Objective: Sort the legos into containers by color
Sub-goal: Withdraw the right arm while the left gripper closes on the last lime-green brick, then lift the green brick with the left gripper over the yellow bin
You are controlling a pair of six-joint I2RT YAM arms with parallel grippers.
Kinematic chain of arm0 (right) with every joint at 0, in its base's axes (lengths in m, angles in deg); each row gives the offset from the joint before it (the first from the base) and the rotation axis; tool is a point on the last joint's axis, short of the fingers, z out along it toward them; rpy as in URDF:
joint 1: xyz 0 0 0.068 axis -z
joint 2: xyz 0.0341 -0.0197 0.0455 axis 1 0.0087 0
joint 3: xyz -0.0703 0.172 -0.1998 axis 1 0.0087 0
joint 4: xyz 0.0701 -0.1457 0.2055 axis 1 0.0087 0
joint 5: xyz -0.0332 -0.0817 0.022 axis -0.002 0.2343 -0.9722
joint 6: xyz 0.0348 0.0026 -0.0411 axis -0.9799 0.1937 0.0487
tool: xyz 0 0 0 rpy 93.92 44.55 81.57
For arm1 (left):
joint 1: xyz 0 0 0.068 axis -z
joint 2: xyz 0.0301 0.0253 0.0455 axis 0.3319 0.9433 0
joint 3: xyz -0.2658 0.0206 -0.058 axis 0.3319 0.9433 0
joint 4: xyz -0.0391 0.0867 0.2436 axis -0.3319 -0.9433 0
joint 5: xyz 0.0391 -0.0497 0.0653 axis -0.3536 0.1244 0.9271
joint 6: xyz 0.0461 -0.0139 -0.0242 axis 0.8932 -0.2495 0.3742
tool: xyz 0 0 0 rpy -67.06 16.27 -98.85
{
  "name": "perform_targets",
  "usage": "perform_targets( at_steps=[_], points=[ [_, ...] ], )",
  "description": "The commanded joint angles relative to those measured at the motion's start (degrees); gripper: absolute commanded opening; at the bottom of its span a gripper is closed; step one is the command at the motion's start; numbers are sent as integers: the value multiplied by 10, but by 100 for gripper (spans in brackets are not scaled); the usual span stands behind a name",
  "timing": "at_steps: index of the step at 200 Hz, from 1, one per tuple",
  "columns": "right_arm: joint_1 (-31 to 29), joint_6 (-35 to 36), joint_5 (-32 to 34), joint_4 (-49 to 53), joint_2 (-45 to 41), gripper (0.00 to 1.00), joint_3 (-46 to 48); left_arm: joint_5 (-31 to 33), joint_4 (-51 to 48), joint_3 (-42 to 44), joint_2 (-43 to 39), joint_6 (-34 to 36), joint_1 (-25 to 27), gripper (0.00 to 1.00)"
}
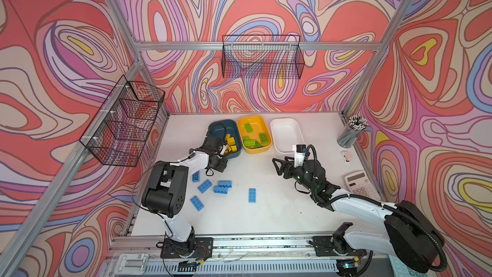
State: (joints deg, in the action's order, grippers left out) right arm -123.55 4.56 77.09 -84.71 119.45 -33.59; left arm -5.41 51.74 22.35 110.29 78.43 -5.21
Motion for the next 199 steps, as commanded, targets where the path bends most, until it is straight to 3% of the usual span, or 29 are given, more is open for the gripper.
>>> perform_targets(
  at_steps=[1, 44, 70, 142, 199],
  points=[
    [2, -1, 6, -5, -3, 83, 3, -7, -61, -28, -61, -22, -4, 58],
    [2, -7, 3, -12, 2, 83, 4, -72, -83, -41, -171, -69, -1, 58],
    [2, -11, 0, -16, 8, 83, 5, -86, -81, -82, -177, -84, 16, 58],
    [2, -8, 11, -17, 4, 83, 10, -101, -61, -279, 8, -104, 86, 59],
    [2, -7, 13, -18, 8, 84, 10, -112, -60, -424, 163, -125, 104, 59]
  ],
)
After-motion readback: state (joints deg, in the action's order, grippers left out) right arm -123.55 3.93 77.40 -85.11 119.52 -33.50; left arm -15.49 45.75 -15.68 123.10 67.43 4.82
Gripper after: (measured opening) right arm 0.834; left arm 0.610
